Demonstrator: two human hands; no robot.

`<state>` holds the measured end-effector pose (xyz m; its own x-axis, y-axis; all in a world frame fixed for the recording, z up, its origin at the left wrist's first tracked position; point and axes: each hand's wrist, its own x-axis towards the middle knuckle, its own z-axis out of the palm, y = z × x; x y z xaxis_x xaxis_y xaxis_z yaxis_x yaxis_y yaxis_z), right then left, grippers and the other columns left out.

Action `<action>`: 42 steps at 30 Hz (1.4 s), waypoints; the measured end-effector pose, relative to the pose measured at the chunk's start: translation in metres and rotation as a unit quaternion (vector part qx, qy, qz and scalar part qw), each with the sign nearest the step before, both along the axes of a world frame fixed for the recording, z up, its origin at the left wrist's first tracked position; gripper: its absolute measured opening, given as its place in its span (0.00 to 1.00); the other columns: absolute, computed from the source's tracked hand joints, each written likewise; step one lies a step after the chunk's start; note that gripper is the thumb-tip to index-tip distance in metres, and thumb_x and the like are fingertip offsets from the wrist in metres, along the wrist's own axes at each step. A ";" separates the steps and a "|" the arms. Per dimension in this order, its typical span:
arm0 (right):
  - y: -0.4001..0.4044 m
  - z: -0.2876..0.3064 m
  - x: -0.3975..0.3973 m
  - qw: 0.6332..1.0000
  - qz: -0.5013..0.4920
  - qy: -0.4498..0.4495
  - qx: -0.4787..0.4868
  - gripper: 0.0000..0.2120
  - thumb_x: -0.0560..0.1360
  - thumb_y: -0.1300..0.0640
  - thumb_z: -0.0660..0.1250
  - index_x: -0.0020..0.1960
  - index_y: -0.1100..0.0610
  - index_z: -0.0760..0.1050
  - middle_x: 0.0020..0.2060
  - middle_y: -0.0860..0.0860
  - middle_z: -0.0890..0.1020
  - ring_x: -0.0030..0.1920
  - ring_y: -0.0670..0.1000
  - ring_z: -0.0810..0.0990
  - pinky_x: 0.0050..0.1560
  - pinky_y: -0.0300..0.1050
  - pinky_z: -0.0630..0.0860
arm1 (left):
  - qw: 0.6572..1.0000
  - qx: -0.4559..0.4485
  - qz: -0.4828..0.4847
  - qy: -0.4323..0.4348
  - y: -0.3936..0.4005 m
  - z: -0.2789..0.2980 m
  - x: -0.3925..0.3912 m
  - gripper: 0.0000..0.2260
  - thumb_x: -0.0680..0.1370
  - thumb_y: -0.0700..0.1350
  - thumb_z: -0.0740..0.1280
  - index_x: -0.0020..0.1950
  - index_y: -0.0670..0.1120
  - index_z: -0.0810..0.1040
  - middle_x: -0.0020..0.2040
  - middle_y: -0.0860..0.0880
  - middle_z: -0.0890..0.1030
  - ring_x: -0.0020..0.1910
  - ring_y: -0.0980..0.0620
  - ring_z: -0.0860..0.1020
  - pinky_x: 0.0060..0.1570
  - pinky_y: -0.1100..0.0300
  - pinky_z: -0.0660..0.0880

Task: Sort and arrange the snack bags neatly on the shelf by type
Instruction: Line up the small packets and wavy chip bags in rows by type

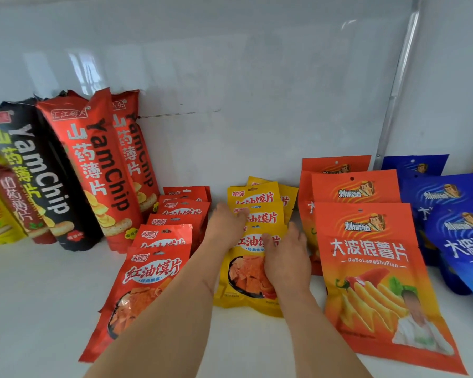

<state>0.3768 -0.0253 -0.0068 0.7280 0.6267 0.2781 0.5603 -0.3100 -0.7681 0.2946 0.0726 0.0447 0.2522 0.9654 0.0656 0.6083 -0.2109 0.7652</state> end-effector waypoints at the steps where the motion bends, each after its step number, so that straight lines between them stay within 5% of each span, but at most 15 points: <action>1: -0.001 0.002 -0.001 1.000 -0.004 -0.018 0.010 0.28 0.78 0.47 0.66 0.71 0.59 0.64 0.63 0.58 0.72 0.62 0.61 0.74 0.53 0.53 0.74 | 1.000 0.020 0.002 0.012 -0.004 0.007 -0.003 0.27 0.82 0.55 0.63 0.74 0.40 0.64 0.71 0.40 0.72 0.67 0.40 0.74 0.63 0.48 0.73; 9: -0.016 0.034 -0.027 0.989 0.029 -0.129 0.058 0.26 0.78 0.49 0.66 0.71 0.60 0.68 0.71 0.59 0.68 0.71 0.60 0.67 0.66 0.56 0.68 | 0.978 0.181 0.069 0.075 -0.026 0.036 -0.102 0.26 0.82 0.53 0.63 0.77 0.45 0.65 0.77 0.45 0.66 0.77 0.44 0.62 0.74 0.50 0.59; 14: -0.009 0.061 -0.079 0.977 0.195 -0.063 0.060 0.28 0.81 0.45 0.59 0.76 0.57 0.60 0.75 0.54 0.64 0.75 0.53 0.61 0.74 0.46 0.58 | 0.979 0.113 0.100 0.140 -0.017 0.007 -0.173 0.32 0.80 0.59 0.64 0.79 0.48 0.61 0.79 0.47 0.63 0.78 0.44 0.59 0.75 0.45 0.60; 17: 0.016 0.059 -0.110 0.972 0.227 0.058 0.013 0.29 0.80 0.41 0.59 0.76 0.55 0.60 0.73 0.53 0.66 0.73 0.53 0.65 0.70 0.46 0.62 | 0.995 0.012 0.071 0.076 -0.006 -0.010 -0.198 0.33 0.76 0.63 0.67 0.77 0.52 0.64 0.74 0.48 0.71 0.69 0.46 0.73 0.67 0.47 0.73; 20: 0.044 0.046 -0.136 0.975 0.198 0.096 -0.015 0.31 0.73 0.31 0.57 0.69 0.48 0.67 0.64 0.49 0.75 0.65 0.53 0.75 0.65 0.53 0.73 | 0.998 -0.053 0.028 -0.009 0.005 -0.020 -0.209 0.17 0.78 0.55 0.69 0.64 0.54 0.70 0.55 0.57 0.79 0.47 0.60 0.79 0.45 0.68 0.76; 24: 0.072 0.023 -0.139 0.979 0.156 0.123 -0.037 0.40 0.62 0.23 0.54 0.64 0.46 0.69 0.58 0.47 0.78 0.57 0.53 0.80 0.57 0.56 0.79 | 0.987 -0.126 -0.003 -0.100 0.017 -0.023 -0.209 0.15 0.80 0.54 0.68 0.64 0.55 0.69 0.49 0.56 0.81 0.43 0.57 0.83 0.37 0.64 0.78; 29: 0.075 0.026 -0.138 0.980 0.137 0.137 -0.048 0.31 0.68 0.29 0.62 0.65 0.45 0.67 0.56 0.47 0.80 0.51 0.51 0.83 0.52 0.54 0.82 | 0.984 -0.138 -0.010 -0.113 0.029 -0.023 -0.205 0.25 0.78 0.57 0.68 0.72 0.51 0.67 0.59 0.50 0.82 0.50 0.51 0.84 0.49 0.56 0.82; 33: 0.078 0.027 -0.134 0.981 0.140 0.125 -0.040 0.21 0.77 0.41 0.65 0.66 0.46 0.67 0.55 0.46 0.81 0.48 0.47 0.83 0.42 0.41 0.79 | 0.984 -0.125 -0.038 -0.125 0.032 -0.024 -0.196 0.21 0.80 0.54 0.68 0.71 0.52 0.69 0.58 0.53 0.81 0.50 0.54 0.83 0.44 0.63 0.79; 42: 0.077 0.027 -0.124 0.984 0.128 0.117 -0.038 0.27 0.79 0.45 0.63 0.74 0.51 0.58 0.59 0.49 0.77 0.50 0.49 0.79 0.37 0.37 0.71 | 0.977 -0.150 -0.052 -0.141 0.044 -0.021 -0.177 0.26 0.78 0.56 0.70 0.72 0.53 0.67 0.60 0.51 0.81 0.53 0.50 0.83 0.54 0.53 0.81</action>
